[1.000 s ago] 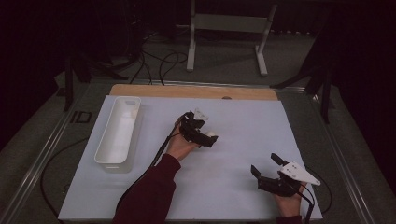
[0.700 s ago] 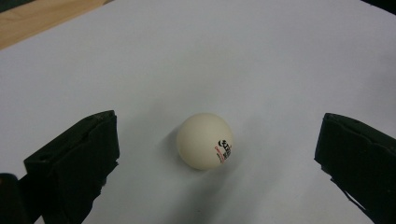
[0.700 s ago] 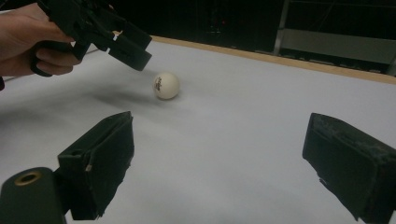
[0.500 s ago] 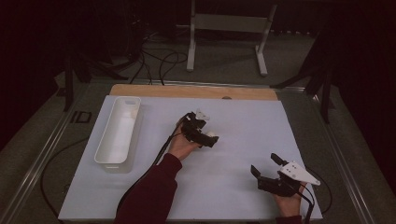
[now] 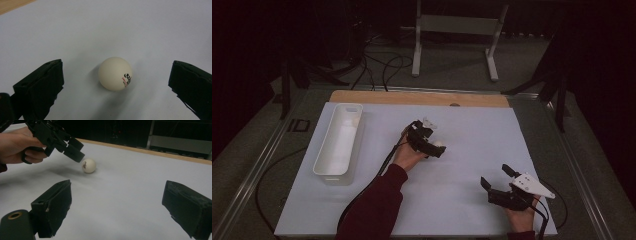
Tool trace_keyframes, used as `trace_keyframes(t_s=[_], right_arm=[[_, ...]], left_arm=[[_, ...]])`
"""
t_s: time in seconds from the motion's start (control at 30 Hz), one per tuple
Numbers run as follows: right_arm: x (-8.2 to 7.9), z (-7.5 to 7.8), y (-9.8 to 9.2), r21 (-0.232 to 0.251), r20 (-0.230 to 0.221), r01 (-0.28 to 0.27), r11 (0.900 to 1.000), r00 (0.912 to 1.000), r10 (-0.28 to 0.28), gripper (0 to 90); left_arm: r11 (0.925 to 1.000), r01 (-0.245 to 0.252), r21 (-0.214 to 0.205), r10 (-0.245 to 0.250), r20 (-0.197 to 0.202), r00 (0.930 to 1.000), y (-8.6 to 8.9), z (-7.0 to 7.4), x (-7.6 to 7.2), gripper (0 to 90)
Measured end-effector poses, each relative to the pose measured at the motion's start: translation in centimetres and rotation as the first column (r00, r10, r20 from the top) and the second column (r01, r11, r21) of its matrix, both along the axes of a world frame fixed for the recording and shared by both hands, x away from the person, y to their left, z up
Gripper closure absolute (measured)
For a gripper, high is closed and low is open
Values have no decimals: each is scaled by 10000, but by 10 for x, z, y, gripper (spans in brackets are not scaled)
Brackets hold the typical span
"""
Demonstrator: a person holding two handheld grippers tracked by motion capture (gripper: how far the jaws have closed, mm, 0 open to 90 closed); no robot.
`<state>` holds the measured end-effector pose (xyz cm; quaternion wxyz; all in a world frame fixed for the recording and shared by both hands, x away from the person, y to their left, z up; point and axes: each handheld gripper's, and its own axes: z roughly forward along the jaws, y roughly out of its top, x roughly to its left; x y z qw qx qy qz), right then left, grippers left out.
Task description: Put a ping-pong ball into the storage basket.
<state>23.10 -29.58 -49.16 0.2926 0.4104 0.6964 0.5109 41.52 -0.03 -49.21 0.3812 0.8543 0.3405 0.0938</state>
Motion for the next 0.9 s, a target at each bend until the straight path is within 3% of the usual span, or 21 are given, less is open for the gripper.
trace_keyframes(t_s=[0.43,0.7,0.9], right_arm=[[0,0,-1,-3,-1,30,10000,10000,-30,88],[0,0,-1,-7,-4,30,10000,10000,-30,88],[0,0,-1,-5,-2,33,10000,10000,-33,87]], left_arm=[[9999,52,126,-50,-122,9999,-9,-3,2,41],[9991,-82,416,92,-237,9997,-10,-9,4,65],[9980,-127,621,135,-119,9998,-12,-11,4,137]])
